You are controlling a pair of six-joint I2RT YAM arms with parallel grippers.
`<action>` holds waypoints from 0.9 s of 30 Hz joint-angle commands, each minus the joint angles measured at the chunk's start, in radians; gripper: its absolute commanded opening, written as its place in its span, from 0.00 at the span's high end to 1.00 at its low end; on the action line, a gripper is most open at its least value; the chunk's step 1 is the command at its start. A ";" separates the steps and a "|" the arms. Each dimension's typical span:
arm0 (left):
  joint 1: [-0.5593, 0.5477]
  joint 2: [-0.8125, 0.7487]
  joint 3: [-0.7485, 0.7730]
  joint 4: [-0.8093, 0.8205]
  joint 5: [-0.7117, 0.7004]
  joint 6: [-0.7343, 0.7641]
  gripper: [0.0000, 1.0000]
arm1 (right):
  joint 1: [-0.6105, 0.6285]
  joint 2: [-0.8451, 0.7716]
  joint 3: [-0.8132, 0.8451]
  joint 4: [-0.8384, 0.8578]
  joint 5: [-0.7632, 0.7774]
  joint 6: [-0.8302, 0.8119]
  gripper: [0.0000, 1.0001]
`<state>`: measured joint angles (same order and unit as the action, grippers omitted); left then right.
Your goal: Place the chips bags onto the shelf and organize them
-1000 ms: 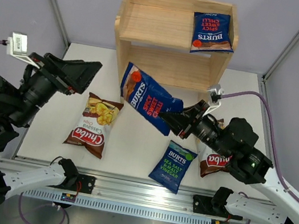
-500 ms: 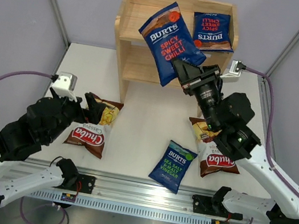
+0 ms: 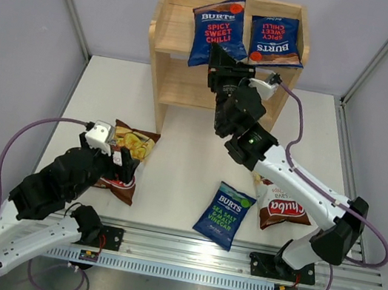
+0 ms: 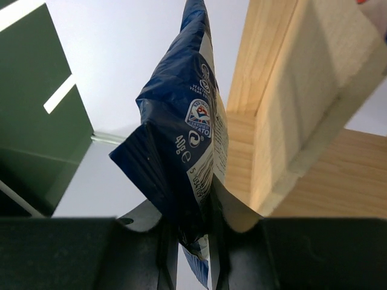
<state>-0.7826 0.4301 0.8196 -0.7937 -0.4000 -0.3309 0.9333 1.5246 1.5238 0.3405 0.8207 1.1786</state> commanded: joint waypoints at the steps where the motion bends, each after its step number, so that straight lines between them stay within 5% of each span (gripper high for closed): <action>1: 0.000 -0.028 -0.008 0.091 0.062 0.012 0.01 | 0.010 0.057 0.150 0.062 0.184 0.050 0.91; 12: 0.000 -0.053 -0.013 0.085 0.058 0.013 0.01 | -0.033 0.252 0.551 -0.334 0.278 0.171 0.90; 27: 0.000 -0.077 -0.014 0.083 0.049 0.007 0.01 | -0.105 0.359 0.772 -0.748 0.244 0.269 0.87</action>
<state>-0.7826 0.3664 0.8070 -0.7536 -0.3599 -0.3317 0.8364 1.8744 2.2211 -0.3168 1.0058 1.4124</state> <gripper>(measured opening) 0.988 0.265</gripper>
